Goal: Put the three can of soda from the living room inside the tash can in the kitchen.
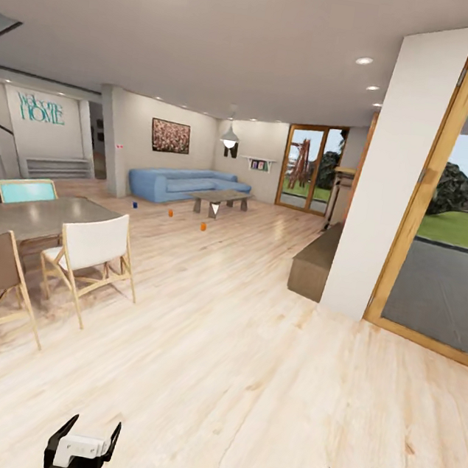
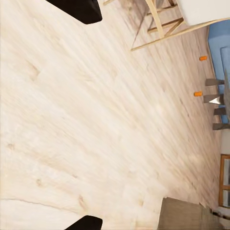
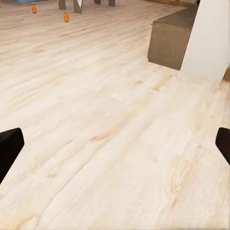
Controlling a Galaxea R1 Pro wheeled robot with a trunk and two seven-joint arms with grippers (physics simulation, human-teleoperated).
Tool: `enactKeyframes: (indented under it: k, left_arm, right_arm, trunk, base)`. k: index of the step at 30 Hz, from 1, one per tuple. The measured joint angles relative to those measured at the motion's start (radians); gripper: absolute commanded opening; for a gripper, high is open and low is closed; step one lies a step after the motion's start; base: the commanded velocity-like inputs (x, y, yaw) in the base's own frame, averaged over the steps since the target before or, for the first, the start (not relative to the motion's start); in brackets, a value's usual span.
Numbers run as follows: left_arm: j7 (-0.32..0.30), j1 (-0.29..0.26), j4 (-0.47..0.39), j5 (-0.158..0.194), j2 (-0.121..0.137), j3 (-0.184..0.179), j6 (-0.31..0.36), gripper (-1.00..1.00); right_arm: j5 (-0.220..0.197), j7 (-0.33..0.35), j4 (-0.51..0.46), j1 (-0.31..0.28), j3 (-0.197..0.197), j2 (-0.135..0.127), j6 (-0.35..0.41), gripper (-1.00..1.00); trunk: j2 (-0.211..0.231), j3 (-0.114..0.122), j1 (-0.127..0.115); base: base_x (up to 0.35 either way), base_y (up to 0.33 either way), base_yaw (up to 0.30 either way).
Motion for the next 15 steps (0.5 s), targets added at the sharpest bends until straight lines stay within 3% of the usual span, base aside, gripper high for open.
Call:
enactKeyframes:
  k: [5,11,15]
  left_arm:
    - [0.000,0.000,0.000,0.000,0.000,0.000,0.000,1.00]
    - [0.000,0.000,0.000,0.000,0.000,0.000,0.000,1.00]
    - [0.001,0.001,0.000,-0.001,0.000,0.000,0.000,1.00]
  right_arm:
    - [0.000,0.000,0.000,0.000,0.000,0.000,0.000,1.00]
    - [0.000,0.000,0.000,0.000,0.000,0.000,0.000,1.00]
    - [0.001,0.000,0.000,0.000,0.001,0.000,0.000,1.00]
  trunk:
    - [0.000,0.003,0.000]
    - [0.000,0.004,0.000]
    - [0.000,0.004,0.000]
  base:
    - [0.000,0.288,-0.155]
    - [0.000,0.268,-0.045]
    - [0.000,0.095,-0.006]
